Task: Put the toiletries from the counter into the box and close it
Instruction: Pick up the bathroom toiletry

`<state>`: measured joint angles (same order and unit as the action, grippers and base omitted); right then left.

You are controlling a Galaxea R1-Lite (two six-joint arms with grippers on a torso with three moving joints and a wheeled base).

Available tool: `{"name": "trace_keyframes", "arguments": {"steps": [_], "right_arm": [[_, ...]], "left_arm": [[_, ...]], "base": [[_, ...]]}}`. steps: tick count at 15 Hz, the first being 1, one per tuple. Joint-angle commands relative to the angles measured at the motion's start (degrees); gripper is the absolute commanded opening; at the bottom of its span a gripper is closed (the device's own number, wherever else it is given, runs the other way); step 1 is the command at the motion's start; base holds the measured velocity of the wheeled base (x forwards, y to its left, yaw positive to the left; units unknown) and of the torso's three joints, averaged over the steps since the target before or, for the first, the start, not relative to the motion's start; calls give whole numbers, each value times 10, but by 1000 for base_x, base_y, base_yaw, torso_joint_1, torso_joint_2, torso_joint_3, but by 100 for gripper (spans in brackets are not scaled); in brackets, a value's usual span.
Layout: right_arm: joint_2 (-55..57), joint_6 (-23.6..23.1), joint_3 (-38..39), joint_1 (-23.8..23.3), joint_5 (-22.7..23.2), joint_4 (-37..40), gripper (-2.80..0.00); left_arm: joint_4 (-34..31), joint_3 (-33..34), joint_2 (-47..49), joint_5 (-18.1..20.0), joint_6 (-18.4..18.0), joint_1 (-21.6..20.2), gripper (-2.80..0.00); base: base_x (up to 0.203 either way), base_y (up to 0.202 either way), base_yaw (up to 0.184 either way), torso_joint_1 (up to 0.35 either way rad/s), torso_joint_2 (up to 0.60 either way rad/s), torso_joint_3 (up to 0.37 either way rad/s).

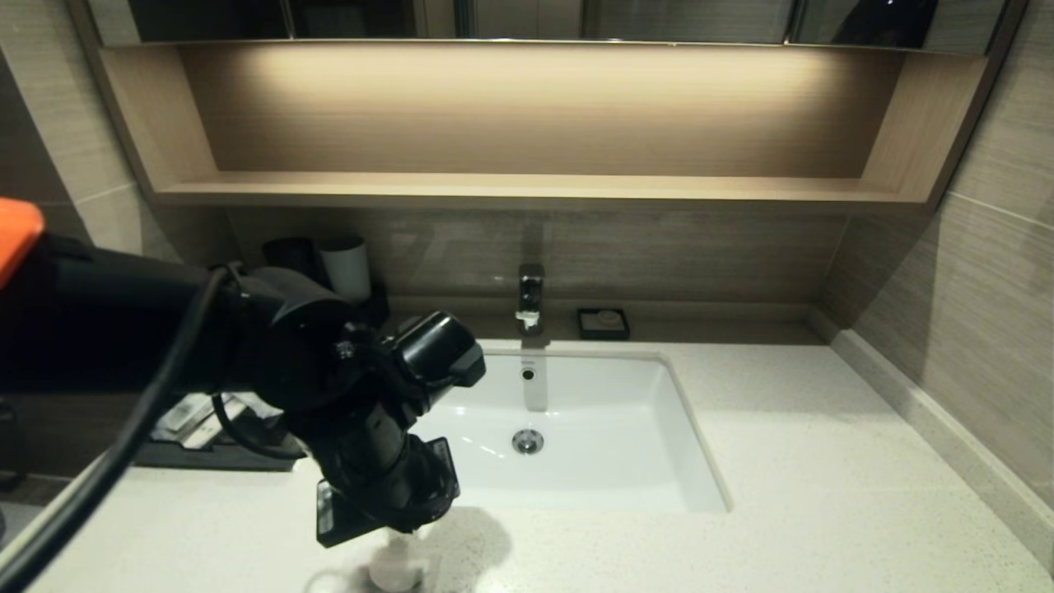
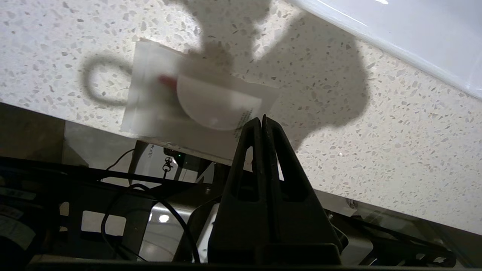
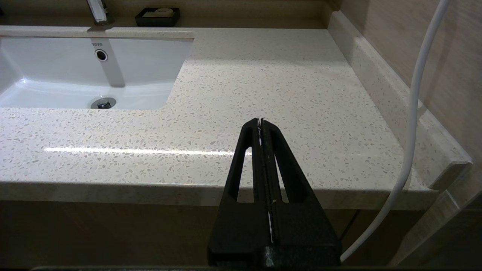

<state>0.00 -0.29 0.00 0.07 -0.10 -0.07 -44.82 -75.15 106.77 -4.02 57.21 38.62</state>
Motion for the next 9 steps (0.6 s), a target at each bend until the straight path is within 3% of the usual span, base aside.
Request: {"name": "trace_keyframes", "arguments": {"steps": [1, 6, 9], "right_arm": [[0, 0, 1, 0, 0, 0, -280], [0, 0, 1, 0, 0, 0, -280], [-1, -1, 1, 0, 0, 0, -280]], "left_arm": [[-11, 25, -31, -2, -3, -15, -280], [6, 137, -107, 2, -129, -61, -280], [40, 168, -120, 11, -205, -71, -280]], "base": [[0, 0, 0, 0, 0, 0], [0, 0, 0, 0, 0, 0], [0, 0, 0, 0, 0, 0]]}}
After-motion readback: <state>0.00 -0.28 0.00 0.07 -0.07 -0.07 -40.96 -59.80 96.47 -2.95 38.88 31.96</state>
